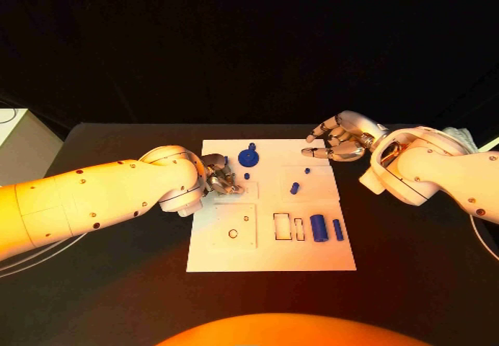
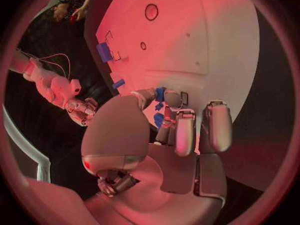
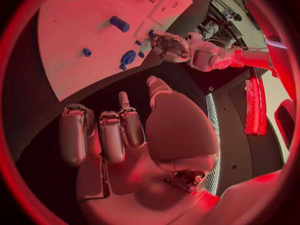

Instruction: Assemble the parts on the task board

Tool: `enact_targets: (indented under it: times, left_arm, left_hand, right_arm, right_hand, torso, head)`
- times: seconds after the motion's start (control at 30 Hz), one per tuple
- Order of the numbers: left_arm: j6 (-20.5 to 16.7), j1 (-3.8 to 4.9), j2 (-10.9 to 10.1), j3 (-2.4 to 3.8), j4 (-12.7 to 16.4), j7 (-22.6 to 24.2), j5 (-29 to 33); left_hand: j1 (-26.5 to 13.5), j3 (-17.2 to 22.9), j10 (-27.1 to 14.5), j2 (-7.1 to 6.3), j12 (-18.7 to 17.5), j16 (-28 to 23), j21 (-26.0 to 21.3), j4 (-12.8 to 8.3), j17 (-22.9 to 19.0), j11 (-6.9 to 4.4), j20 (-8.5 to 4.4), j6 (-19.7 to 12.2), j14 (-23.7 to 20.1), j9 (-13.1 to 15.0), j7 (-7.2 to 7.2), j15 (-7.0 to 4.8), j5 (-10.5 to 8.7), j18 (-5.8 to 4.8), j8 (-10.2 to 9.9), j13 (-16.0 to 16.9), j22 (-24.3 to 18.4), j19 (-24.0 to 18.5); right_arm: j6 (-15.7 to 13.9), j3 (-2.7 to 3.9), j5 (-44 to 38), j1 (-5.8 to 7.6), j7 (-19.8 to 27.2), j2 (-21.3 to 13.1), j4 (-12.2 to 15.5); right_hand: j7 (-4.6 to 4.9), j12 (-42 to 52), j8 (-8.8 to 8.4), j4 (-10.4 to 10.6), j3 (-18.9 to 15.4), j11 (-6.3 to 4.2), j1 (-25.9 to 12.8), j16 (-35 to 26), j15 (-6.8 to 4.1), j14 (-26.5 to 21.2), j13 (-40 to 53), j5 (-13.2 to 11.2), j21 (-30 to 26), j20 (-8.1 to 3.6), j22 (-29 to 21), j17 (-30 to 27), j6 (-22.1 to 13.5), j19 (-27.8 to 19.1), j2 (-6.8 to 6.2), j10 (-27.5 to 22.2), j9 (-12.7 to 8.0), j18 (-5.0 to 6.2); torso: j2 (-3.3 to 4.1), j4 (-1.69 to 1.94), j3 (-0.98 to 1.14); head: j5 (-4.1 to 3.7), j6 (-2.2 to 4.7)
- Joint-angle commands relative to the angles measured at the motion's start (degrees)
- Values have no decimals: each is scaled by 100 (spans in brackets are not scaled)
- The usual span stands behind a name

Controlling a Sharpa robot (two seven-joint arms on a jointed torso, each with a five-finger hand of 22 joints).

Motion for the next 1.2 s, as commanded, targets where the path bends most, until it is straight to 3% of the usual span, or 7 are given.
enact_targets:
  times: [0.03, 0.27, 0.57, 0.9, 1.2]
  left_arm:
    - [-66, -17, -8, -16, 6, 81, 110]
    - [-53, -19, -45, 10, 58, 155, 386]
    - [38, -15, -119, 60, 103, 191, 679]
    - [259, 15, -236, 212, 164, 159, 1034]
    - [683, 130, -281, 337, 98, 155, 1448]
  left_hand:
    - [125, 516, -69, 42, -39, -8, -44, -367, 1076, 11, -15, -89, 434, -23, 10, -23, -23, 72, 62, -59, -41, -56]
    - [20, 1180, -87, -91, -40, -19, -66, -694, 1058, 46, 8, -238, 425, -46, 46, 3, -18, 81, 252, -116, -65, -87]
    - [-107, 1515, -34, -144, -6, -16, -85, -894, 1060, 52, 20, -269, 426, -49, 65, 9, -11, 91, 385, -103, -95, -119]
    - [-195, 1669, -52, -177, -31, -32, -122, -1008, 1035, 63, 25, -284, 415, -61, 79, 17, -14, 108, 444, -163, -161, -176]
    - [-267, 1776, -203, -124, -144, -99, -210, -1080, 937, 98, 44, -357, 364, -75, 119, 47, -34, 143, 471, -339, -308, -306]
  right_arm:
    - [101, 0, -36, -5, 43, -4, 3]
    - [142, 0, -36, -12, 38, -11, 2]
    - [176, -1, -36, -20, 26, -15, -2]
    - [216, -3, -38, -24, 8, -12, -13]
    - [243, -6, -38, -33, 1, 0, -30]
  right_hand:
    - [8, -5, 39, 5, -28, 5, -5, -31, -39, 494, 731, -7, -9, -33, 817, 1137, -27, 122, 66, -8, -6, 38]
    - [7, 1, 44, 2, -22, 3, 1, -28, -40, 496, 736, 6, -3, -33, 822, 1142, -24, 126, 88, -1, -6, 37]
    - [7, -1, 46, -1, -19, 3, 7, -29, -41, 495, 733, 15, -12, -34, 817, 1141, -23, 122, 94, -3, -6, 39]
    - [7, -1, 46, -1, -19, 3, 7, -29, -41, 495, 733, 15, -12, -34, 817, 1141, -23, 122, 94, -3, -6, 39]
    - [7, -1, 46, -1, -19, 3, 7, -29, -41, 495, 733, 15, -12, -34, 817, 1141, -23, 122, 94, -3, -6, 39]
  torso:
    - [4, -7, -3]
    - [3, -8, -4]
    - [5, -1, -3]
    - [-1, 3, 1]
    - [5, -5, -1]
  head:
    - [1, 3]
    - [-9, 8]
    - [-16, 12]
    - [-17, 20]
    - [-14, 38]
